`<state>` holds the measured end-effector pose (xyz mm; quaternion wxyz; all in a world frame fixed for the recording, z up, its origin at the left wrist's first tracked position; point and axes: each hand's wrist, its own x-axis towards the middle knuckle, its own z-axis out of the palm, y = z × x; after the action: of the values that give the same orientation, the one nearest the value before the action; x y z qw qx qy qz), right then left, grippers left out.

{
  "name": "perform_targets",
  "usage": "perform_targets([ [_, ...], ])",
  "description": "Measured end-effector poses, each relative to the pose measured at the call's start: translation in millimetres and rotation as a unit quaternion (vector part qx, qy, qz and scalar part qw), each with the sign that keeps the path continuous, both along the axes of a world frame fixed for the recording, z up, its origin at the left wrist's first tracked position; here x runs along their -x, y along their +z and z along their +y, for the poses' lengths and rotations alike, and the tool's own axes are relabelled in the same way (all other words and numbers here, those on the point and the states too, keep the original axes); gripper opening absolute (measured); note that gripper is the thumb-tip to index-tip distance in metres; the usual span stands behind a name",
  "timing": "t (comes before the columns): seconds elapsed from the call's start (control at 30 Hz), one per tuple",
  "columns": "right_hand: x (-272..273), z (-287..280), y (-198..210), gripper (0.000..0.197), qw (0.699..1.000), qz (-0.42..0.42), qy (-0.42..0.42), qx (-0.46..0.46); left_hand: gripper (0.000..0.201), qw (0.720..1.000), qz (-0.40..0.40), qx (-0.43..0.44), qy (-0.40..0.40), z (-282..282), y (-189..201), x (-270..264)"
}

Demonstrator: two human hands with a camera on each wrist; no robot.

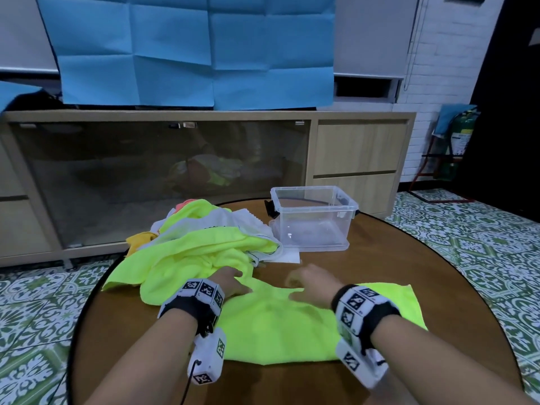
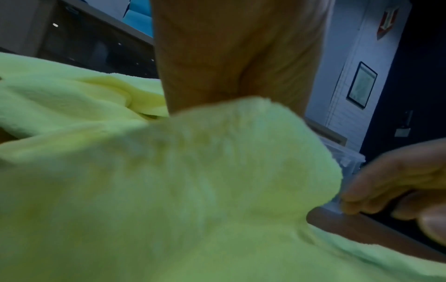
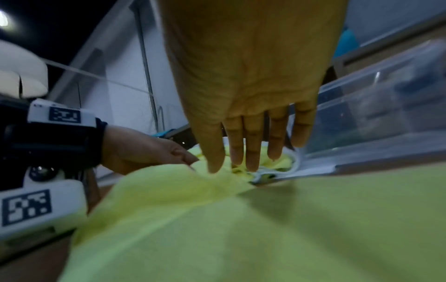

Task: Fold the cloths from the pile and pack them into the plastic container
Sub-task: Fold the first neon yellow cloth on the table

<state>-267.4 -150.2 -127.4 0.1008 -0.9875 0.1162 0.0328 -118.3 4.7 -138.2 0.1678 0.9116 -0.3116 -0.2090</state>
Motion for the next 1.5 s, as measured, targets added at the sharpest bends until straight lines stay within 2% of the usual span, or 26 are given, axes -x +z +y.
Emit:
perform_targets([
  [0.1,-21.0,29.6,-5.5,0.046,0.992,0.036,0.030,-0.117,0.018,0.997,0.040,0.069,-0.014,4.4,-2.6,-3.9],
  [0.2,-33.9,43.9,-9.5,0.048,0.989,0.017,0.022,-0.145,0.039,0.988,0.060,0.144,-0.003,9.2,-10.1,-5.7],
  [0.27,-39.6,47.7,-12.1,0.040,0.988,-0.017,-0.005,-0.153,0.041,0.986,0.048,0.160,-0.012,11.0,-10.7,-3.8],
  [0.33,-44.9,48.2,-14.6,0.021,0.979,-0.051,-0.026,-0.195,0.044,0.986,0.024,0.166,-0.026,13.8,-11.7,-4.2],
  [0.4,-48.1,46.7,-14.3,0.024,0.970,-0.071,-0.024,-0.230,0.047,0.984,0.003,0.176,-0.023,17.1,-16.1,-8.5],
  [0.47,-49.7,44.6,-12.0,0.025,0.965,-0.084,-0.021,-0.250,0.037,0.983,-0.005,0.184,-0.006,21.0,-18.6,-11.1],
  [0.53,-49.6,44.0,-10.2,0.012,0.963,-0.088,-0.021,-0.253,0.012,0.981,0.010,0.195,0.007,24.9,-18.2,-10.0],
  [0.57,-49.6,44.3,-10.4,0.007,0.963,-0.090,-0.019,-0.252,0.009,0.980,0.018,0.200,0.009,26.7,-17.5,-8.2],
  [0.63,-49.5,45.4,-10.6,0.020,0.965,-0.093,-0.024,-0.243,0.009,0.978,0.023,0.205,0.001,27.8,-16.8,-5.5],
  [0.73,-49.4,48.3,-9.0,0.025,0.957,-0.098,-0.037,-0.269,0.018,0.978,-0.005,0.209,-0.009,26.3,-14.3,-2.9],
  [0.9,-50.6,51.1,-11.3,0.012,0.943,-0.111,-0.038,-0.313,0.019,0.976,0.005,0.220,0.000,24.0,-12.5,-3.1],
  [1.07,-51.5,47.4,-13.9,0.022,0.953,-0.111,-0.034,-0.280,0.007,0.964,0.059,0.254,0.040,20.3,-12.1,-1.0],
  [1.17,-48.1,43.7,-14.6,0.022,0.948,-0.110,-0.037,-0.295,0.013,0.960,0.057,0.271,0.035,18.0,-12.5,0.0],
  [1.27,-47.2,38.8,-14.3,0.005,0.930,-0.122,-0.072,-0.339,0.011,0.954,0.063,0.291,0.034,17.1,-11.1,1.5],
  [1.37,-48.0,35.9,-14.4,0.025,0.923,-0.143,-0.075,-0.350,0.016,0.942,0.092,0.319,0.046,15.6,-8.0,3.3],
  [1.5,-47.4,34.5,-13.9,0.027,0.914,-0.163,-0.066,-0.365,0.016,0.930,0.106,0.347,0.055,13.1,-5.0,6.4],
])
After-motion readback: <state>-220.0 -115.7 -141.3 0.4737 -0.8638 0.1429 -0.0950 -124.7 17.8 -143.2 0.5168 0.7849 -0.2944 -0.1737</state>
